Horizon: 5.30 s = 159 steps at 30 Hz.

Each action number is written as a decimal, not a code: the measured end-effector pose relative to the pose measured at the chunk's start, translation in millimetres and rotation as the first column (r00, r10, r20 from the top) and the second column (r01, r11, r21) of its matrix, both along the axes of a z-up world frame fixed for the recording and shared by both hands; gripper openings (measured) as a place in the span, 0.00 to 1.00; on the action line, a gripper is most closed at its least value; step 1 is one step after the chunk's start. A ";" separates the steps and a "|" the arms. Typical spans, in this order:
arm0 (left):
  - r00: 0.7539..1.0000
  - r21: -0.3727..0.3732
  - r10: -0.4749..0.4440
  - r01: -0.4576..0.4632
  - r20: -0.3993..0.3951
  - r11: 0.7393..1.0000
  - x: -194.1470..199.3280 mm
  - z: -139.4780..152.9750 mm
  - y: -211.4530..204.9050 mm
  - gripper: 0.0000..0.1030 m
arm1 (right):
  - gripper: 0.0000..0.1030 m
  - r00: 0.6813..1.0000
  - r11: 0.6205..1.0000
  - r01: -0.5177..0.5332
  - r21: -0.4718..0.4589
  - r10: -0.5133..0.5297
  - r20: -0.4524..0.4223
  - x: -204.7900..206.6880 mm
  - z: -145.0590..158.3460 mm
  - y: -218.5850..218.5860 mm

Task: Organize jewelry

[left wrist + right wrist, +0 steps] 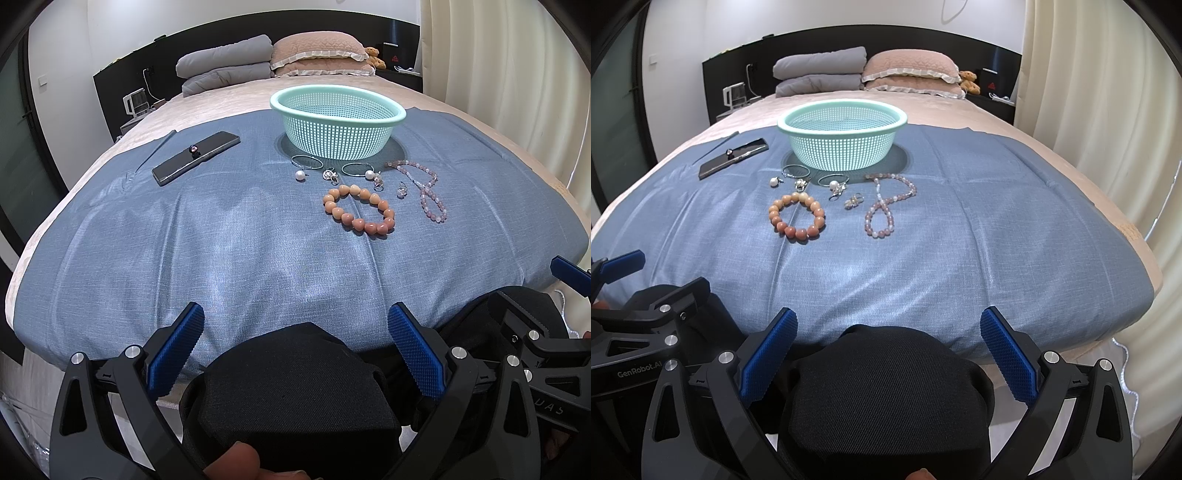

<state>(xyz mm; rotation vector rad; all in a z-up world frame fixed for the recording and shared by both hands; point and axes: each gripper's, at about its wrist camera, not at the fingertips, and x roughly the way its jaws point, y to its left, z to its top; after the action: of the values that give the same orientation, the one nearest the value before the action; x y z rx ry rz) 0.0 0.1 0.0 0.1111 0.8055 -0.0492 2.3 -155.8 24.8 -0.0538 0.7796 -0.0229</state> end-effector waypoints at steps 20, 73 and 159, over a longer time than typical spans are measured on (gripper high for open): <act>1.000 0.001 0.002 -0.002 -0.001 1.000 0.2 -0.1 0.0 0.95 | 0.93 1.000 1.000 -0.001 0.004 0.001 -0.002 0.5 -1.0 -0.5; 0.972 -0.059 -0.130 0.121 -0.198 0.991 172.7 -17.5 -4.3 0.95 | 0.93 0.981 0.998 -0.060 0.033 0.065 -0.184 214.4 -23.0 -25.7; 0.952 -0.080 -0.307 0.304 -0.024 0.949 302.4 64.8 -23.0 0.12 | 0.08 0.926 0.922 -0.377 0.091 0.375 0.030 300.9 45.0 10.8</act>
<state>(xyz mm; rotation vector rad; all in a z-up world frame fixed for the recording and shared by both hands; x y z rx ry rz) 302.4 -22.9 64.8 0.1631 0.8156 -0.3757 303.2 -145.0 69.8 -0.1123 0.7470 0.3799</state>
